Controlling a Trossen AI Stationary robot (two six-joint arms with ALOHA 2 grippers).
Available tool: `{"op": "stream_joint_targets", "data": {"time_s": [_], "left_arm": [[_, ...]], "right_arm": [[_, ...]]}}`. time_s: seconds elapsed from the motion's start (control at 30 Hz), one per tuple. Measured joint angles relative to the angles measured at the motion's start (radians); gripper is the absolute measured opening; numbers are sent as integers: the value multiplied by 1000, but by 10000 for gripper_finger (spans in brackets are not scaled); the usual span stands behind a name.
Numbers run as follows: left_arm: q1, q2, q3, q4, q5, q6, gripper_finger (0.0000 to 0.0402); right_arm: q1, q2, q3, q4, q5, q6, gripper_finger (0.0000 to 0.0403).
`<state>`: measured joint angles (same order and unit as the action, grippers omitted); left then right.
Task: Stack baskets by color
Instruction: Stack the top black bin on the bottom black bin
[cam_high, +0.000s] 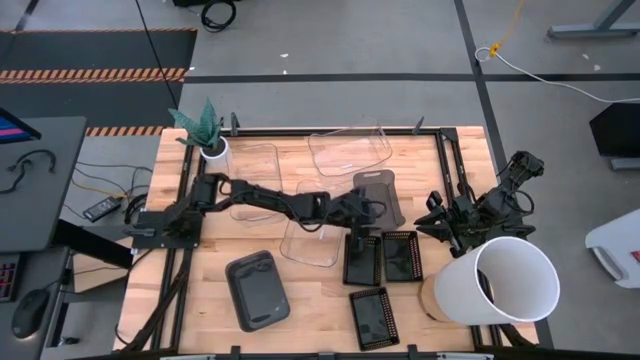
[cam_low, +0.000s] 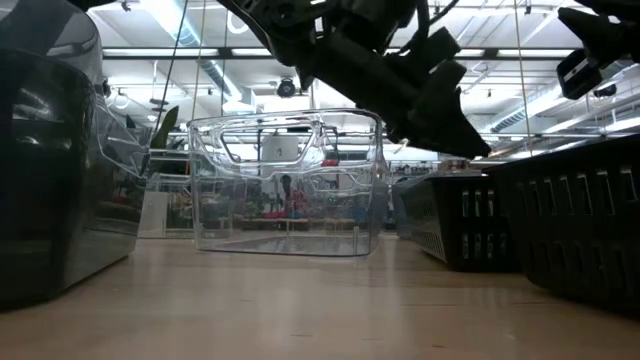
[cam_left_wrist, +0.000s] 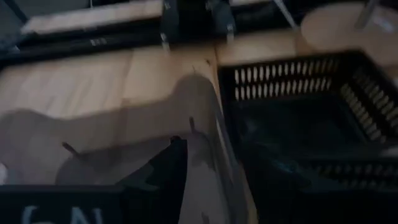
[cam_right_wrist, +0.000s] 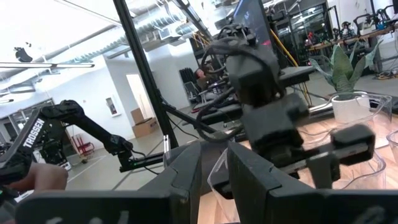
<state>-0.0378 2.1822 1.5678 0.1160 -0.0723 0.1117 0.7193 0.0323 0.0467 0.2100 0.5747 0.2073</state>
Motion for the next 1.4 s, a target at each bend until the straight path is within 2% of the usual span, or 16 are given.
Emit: {"op": "stream_joint_targets", "data": {"time_s": [0.57,0.97,1.1,1.2,1.4], "left_arm": [[-30,0,0,-147,-64,79,154],[-26,-1,153,-371,-73,145,73],[-26,-2,157,-387,-58,128,55],[-37,2,158,-345,-67,108,66],[-52,52,157,-300,-136,105,129]], "right_arm": [[0,0,0,1,0,0,82],[0,0,0,2,0,0,83],[0,0,0,2,0,0,83],[0,0,0,2,0,0,82],[0,0,0,4,0,0,83]]}}
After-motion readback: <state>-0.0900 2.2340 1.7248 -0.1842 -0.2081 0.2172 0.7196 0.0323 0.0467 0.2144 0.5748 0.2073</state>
